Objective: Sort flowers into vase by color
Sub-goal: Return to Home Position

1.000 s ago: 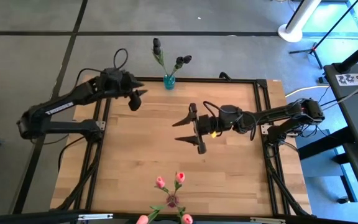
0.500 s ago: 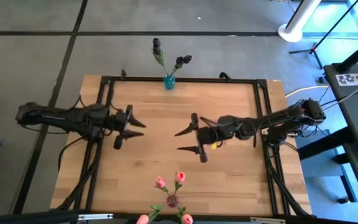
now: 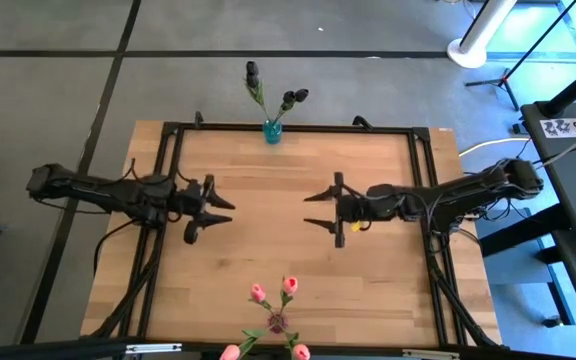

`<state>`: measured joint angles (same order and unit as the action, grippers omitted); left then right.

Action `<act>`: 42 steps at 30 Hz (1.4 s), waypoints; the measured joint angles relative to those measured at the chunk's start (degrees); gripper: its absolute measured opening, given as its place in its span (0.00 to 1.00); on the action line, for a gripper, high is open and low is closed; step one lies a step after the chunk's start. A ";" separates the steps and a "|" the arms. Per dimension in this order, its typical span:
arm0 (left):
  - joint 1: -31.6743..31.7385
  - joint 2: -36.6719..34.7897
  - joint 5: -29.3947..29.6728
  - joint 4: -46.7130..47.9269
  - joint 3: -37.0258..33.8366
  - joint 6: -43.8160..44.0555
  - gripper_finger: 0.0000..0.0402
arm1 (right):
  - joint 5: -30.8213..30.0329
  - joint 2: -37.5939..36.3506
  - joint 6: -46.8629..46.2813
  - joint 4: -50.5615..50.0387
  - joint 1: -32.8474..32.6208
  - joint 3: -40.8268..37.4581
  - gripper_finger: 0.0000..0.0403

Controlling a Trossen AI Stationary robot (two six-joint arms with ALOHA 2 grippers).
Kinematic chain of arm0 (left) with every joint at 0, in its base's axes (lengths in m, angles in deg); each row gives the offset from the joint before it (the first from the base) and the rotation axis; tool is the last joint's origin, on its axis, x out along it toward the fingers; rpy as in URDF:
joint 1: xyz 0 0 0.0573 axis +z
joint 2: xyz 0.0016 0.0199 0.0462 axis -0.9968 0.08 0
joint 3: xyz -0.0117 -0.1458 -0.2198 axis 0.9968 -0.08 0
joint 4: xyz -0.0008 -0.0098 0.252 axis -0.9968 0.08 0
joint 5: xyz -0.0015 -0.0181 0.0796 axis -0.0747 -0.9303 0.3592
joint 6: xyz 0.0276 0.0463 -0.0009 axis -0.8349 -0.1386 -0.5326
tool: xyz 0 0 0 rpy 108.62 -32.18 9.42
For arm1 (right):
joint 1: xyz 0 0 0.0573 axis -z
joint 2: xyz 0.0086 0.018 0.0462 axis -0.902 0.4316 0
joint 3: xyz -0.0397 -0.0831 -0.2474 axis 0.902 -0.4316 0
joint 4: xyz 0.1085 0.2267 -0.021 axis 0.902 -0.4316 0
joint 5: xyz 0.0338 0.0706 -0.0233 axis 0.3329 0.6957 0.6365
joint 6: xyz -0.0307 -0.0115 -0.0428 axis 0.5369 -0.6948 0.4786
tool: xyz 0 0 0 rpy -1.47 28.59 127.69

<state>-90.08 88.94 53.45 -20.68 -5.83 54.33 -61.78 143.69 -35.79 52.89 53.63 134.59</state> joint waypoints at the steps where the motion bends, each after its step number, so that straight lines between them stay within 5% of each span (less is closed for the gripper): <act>1: 0.21 -0.04 -0.38 -3.64 -2.17 -0.13 0.39 | 0.30 -0.30 -0.58 2.73 0.56 -2.80 0.57; 7: 2.55 -0.80 -4.43 -19.43 -15.63 -0.57 0.39 | -3.62 -9.30 -5.78 6.43 -0.23 -15.99 0.57; 17: 5.53 -1.53 -7.83 -22.03 -15.90 -3.20 0.39 | -3.96 -19.90 -11.81 5.57 -0.80 -27.67 0.57; 21: 11.28 -1.59 -18.43 -25.29 -15.90 -2.69 0.39 | -0.18 -24.32 -10.26 6.01 -0.80 -30.23 0.57; 29: 21.89 -2.38 -37.31 -22.32 -15.86 -3.04 0.39 | -6.12 -39.05 -7.49 -1.73 -0.81 -34.54 0.57; 36: 21.86 -7.14 -23.84 -18.09 -15.86 -4.17 0.39 | -8.77 -58.11 -8.49 -18.19 -0.82 -35.46 0.57; 42: 18.89 -14.64 -20.16 -8.10 -15.86 -5.17 0.39 | -6.78 -71.08 -10.37 -26.17 -0.80 -35.46 0.57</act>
<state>-71.19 74.30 33.28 -28.78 -21.69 49.16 -68.56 72.61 -46.16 26.73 52.83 99.12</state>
